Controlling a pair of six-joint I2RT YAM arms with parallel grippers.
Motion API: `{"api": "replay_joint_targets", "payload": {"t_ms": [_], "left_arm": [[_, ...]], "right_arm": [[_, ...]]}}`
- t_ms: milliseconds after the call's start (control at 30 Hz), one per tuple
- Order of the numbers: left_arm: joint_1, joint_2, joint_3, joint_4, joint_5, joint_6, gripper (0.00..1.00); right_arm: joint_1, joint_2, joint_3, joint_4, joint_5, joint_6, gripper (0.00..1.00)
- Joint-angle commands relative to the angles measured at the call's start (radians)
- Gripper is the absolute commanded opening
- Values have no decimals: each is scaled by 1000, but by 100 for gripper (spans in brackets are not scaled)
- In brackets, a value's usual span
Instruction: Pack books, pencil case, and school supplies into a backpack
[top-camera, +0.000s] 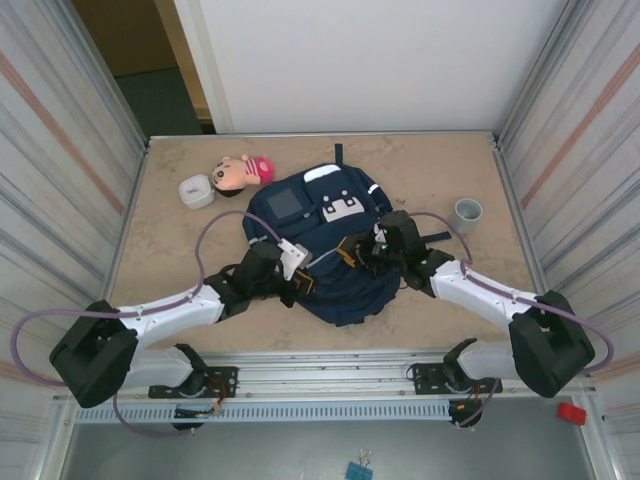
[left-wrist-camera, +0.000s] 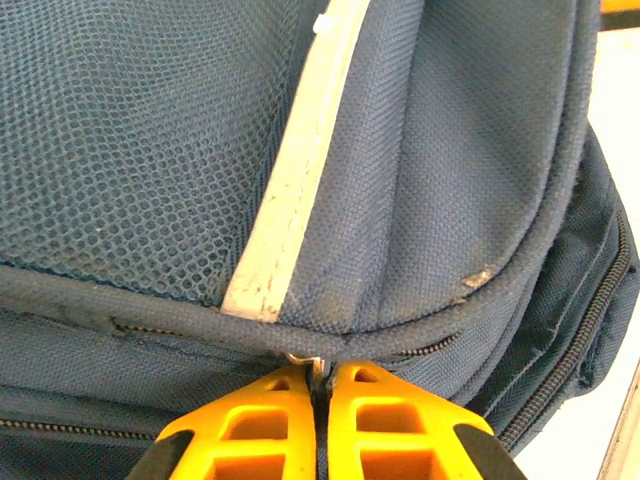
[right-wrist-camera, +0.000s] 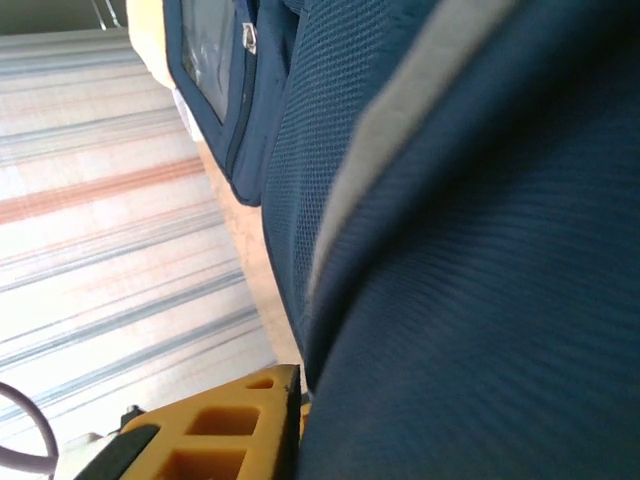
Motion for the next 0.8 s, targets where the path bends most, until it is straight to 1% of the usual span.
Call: {"api": "replay_joint_targets", "payload": {"t_ms": [0, 133, 200, 300, 400, 467, 533, 567, 633, 700, 767], "left_arm": [[-41, -21, 47, 47, 36, -13, 0], [-86, -18, 66, 59, 48, -27, 1], [-115, -9, 82, 75, 63, -25, 7], [-156, -7, 121, 66, 60, -7, 23], [-160, -36, 154, 11, 27, 39, 42], [-159, -72, 174, -62, -22, 108, 53], [-140, -119, 181, -138, -72, 205, 67], [-123, -138, 182, -163, -87, 244, 71], [-66, -170, 177, -212, -78, 359, 78], [-25, -174, 181, -247, -64, 484, 81], [-11, -154, 192, -269, -58, 604, 84]], "right_arm": [[17, 34, 3, 80, -3, 15, 11], [5, 64, 28, 108, -21, 4, 6], [-3, 77, 43, 108, -42, -11, 4], [-33, 80, 52, 85, -90, -52, 3], [-99, 76, 75, 0, -214, -150, 3], [-145, 70, 114, -116, -302, -271, 3], [-189, 66, 174, -270, -373, -434, 3], [-206, 69, 200, -327, -400, -489, 3], [-239, 80, 247, -431, -465, -603, 3], [-263, 94, 273, -472, -522, -665, 3], [-275, 108, 292, -499, -558, -700, 3]]}}
